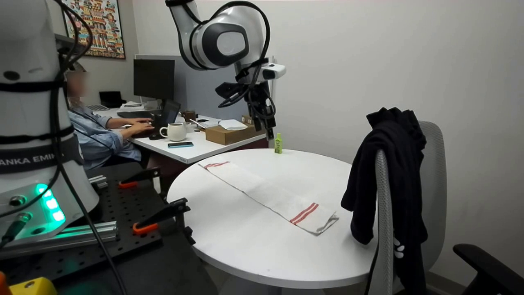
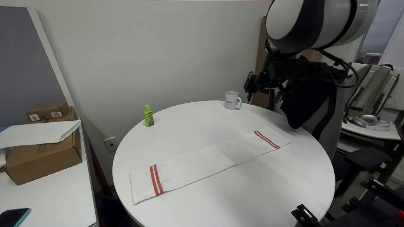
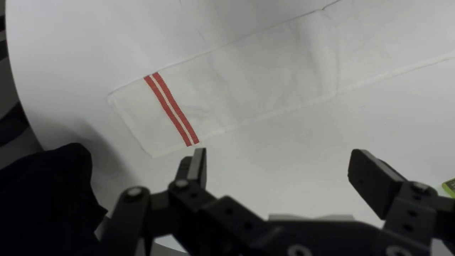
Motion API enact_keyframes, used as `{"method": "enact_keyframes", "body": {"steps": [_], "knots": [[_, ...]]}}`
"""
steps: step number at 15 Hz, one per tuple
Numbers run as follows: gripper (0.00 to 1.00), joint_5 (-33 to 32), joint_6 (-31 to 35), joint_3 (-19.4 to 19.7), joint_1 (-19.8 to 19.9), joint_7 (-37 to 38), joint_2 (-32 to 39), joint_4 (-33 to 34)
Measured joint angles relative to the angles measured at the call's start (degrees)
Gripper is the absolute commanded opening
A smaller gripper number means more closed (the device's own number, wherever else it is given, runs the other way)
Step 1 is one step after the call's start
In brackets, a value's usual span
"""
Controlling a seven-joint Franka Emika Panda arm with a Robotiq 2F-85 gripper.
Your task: Use the towel to wipe the table then unfold it.
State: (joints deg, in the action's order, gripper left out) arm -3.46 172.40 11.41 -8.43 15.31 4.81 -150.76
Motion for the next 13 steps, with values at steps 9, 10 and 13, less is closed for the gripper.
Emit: {"method": "enact_keyframes", "body": {"steps": [9, 10, 13], "knots": [[1.0, -2.4, -10.1, -7.7, 2.9, 4.0, -9.9, -3.0], [1.0, -2.6, -10.4, -8.2, 3.2, 4.4, -10.7, -3.4], [1.0, -2.7, -10.5, -8.4, 3.7, 4.5, -11.3, -3.9]]}}
